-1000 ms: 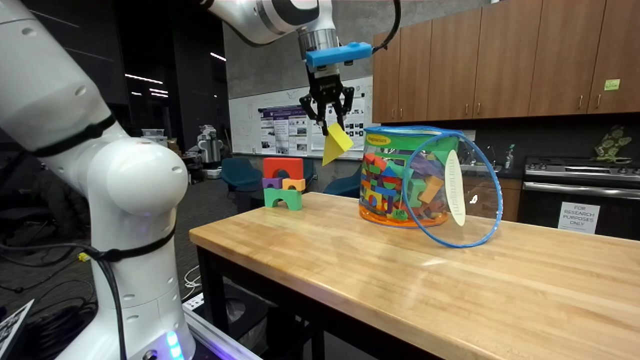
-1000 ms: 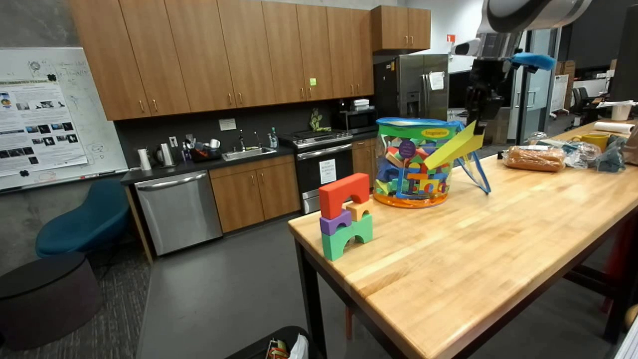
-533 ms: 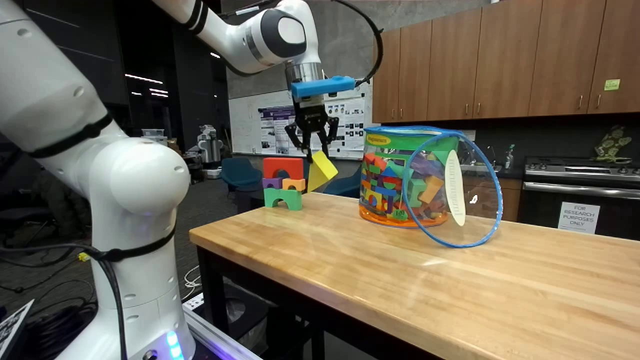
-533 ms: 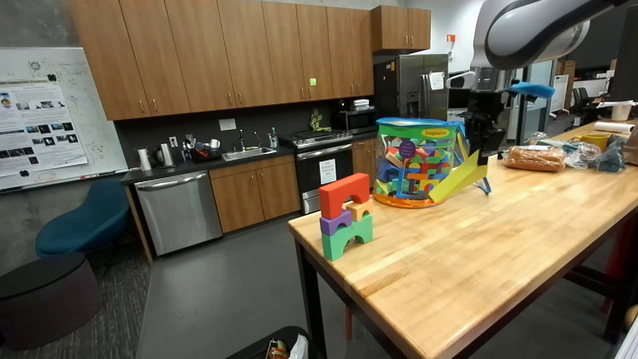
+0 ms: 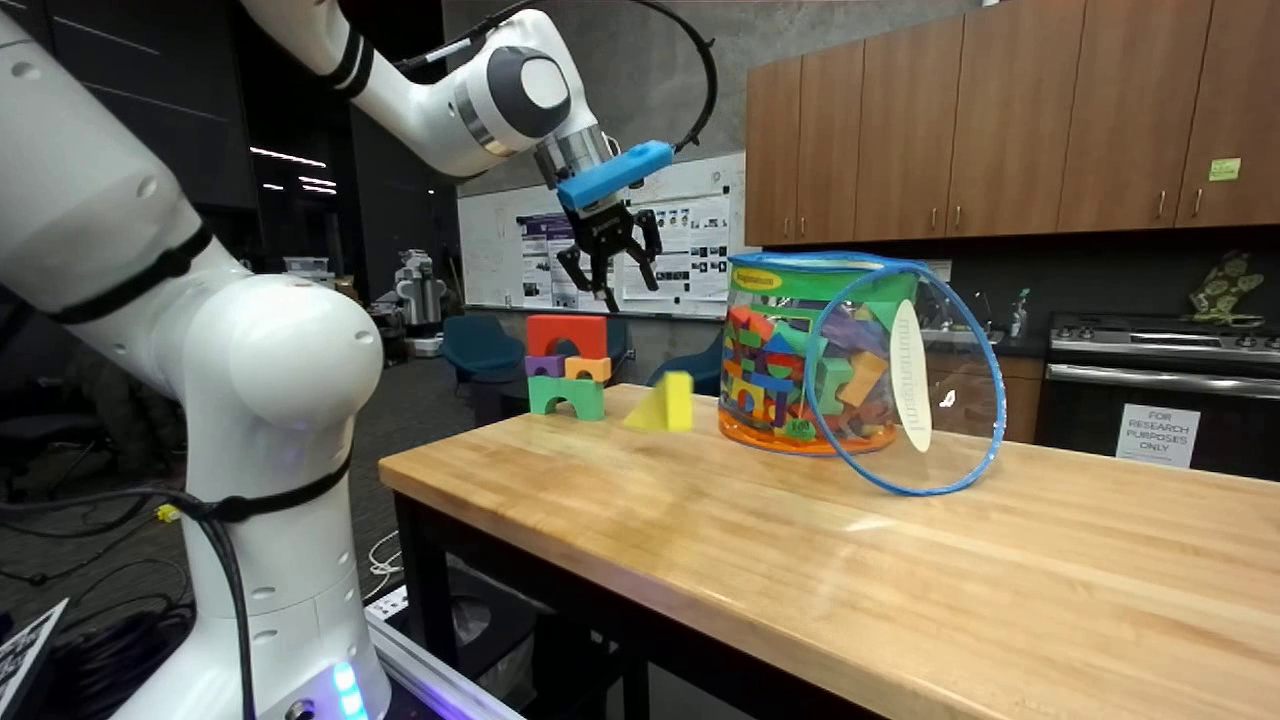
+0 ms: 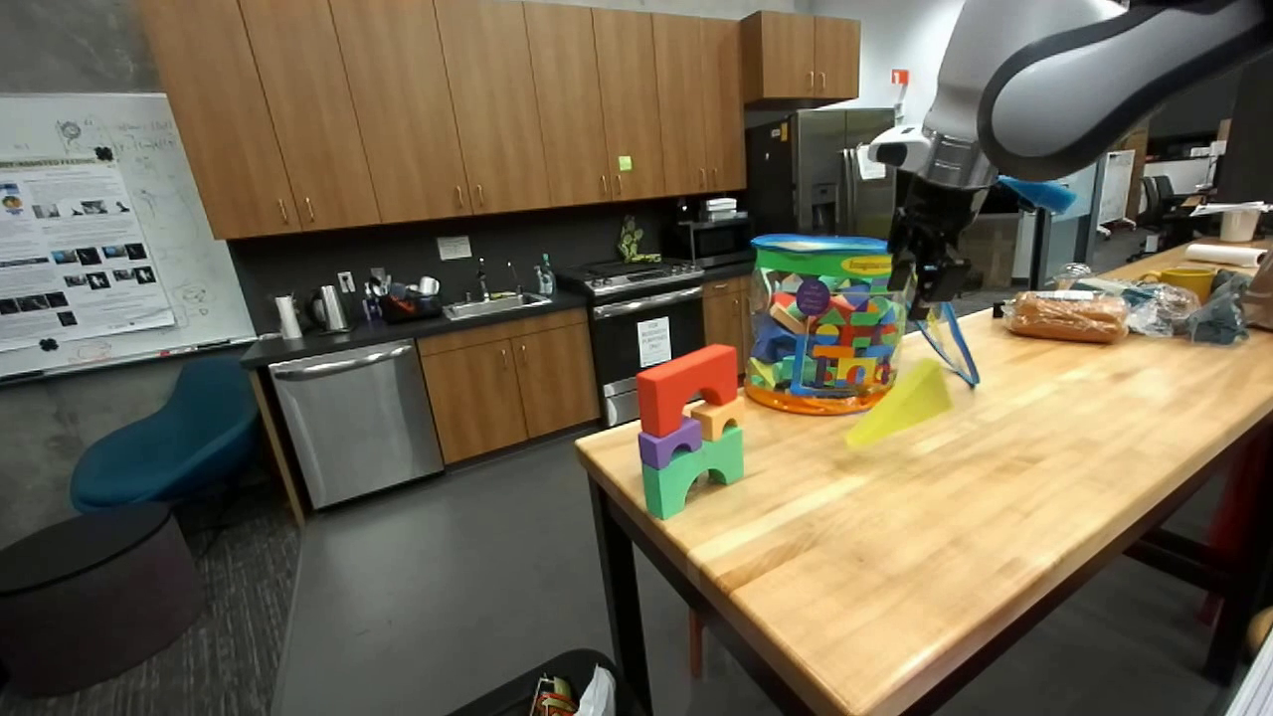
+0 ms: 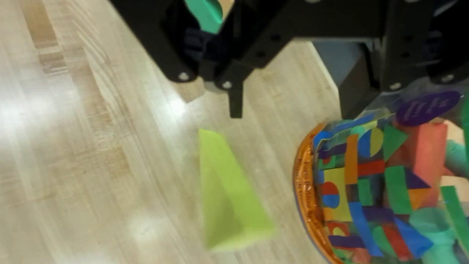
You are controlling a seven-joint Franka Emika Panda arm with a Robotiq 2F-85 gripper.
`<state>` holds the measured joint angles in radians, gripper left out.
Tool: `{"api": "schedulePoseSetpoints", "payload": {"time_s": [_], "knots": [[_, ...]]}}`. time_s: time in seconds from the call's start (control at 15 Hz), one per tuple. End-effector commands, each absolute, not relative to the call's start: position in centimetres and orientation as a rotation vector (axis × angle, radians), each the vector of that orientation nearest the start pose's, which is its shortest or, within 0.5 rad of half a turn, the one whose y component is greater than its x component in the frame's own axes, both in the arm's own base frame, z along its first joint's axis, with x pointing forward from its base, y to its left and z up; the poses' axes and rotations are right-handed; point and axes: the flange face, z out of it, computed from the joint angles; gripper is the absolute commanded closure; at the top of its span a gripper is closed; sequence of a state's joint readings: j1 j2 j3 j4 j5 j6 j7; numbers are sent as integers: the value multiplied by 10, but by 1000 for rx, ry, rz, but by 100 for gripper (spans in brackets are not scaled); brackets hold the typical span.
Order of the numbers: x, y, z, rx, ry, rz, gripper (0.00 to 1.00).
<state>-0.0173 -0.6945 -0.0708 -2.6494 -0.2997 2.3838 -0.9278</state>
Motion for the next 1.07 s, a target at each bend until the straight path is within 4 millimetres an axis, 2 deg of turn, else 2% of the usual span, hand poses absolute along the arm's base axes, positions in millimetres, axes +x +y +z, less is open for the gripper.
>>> {"api": "schedulePoseSetpoints", "payload": {"time_s": [0.0, 0.33, 0.87, 0.93, 1.0], "knots": [[358, -33, 500, -3142, -1762, -653, 2], [357, -46, 479, -3227, -1692, -564, 0], [374, -76, 423, -3230, -1591, -306, 0], [377, -79, 417, -3227, -1577, -283, 25], [382, -82, 410, -3216, -1573, -254, 26]]}}
